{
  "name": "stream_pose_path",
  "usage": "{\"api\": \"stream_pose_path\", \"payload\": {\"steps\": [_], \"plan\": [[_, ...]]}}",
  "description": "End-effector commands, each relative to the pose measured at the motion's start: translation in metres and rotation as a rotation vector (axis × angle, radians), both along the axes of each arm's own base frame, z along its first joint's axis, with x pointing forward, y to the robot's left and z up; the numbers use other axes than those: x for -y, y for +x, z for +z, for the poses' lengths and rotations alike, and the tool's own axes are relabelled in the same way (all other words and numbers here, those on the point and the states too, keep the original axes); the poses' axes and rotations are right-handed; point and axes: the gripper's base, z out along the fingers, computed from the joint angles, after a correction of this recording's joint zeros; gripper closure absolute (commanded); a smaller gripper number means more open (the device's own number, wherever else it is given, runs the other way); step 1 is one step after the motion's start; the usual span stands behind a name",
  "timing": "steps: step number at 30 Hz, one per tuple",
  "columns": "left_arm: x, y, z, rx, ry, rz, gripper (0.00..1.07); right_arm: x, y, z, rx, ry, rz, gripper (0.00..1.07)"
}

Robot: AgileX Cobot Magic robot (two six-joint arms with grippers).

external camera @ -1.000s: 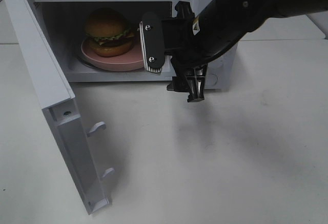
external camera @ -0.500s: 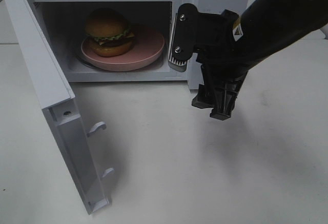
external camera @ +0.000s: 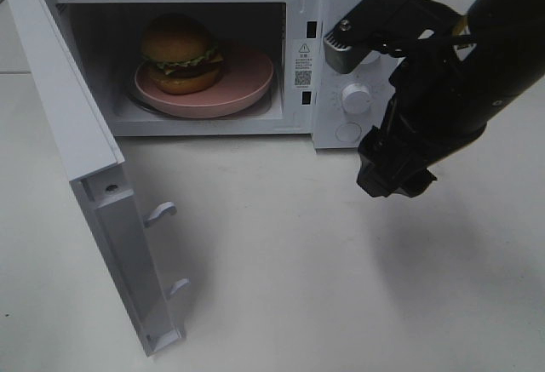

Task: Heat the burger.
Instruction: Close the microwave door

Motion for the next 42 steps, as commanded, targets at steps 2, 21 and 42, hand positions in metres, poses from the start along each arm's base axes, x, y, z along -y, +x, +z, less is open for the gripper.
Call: {"api": "stream_pose_path", "payload": {"steps": [2, 21, 42], "plan": [[0.000, -0.003, 0.000, 0.034, -0.004, 0.003, 0.09, 0.010, -0.010, 0.007, -0.041, -0.011, -0.078, 0.31], [0.000, -0.003, 0.000, 0.034, -0.004, 0.003, 0.09, 0.062, -0.080, 0.038, -0.055, 0.019, -0.201, 0.31], [0.000, -0.003, 0.000, 0.034, -0.004, 0.003, 0.09, 0.131, -0.141, 0.019, 0.046, 0.148, -0.517, 0.31]]}}
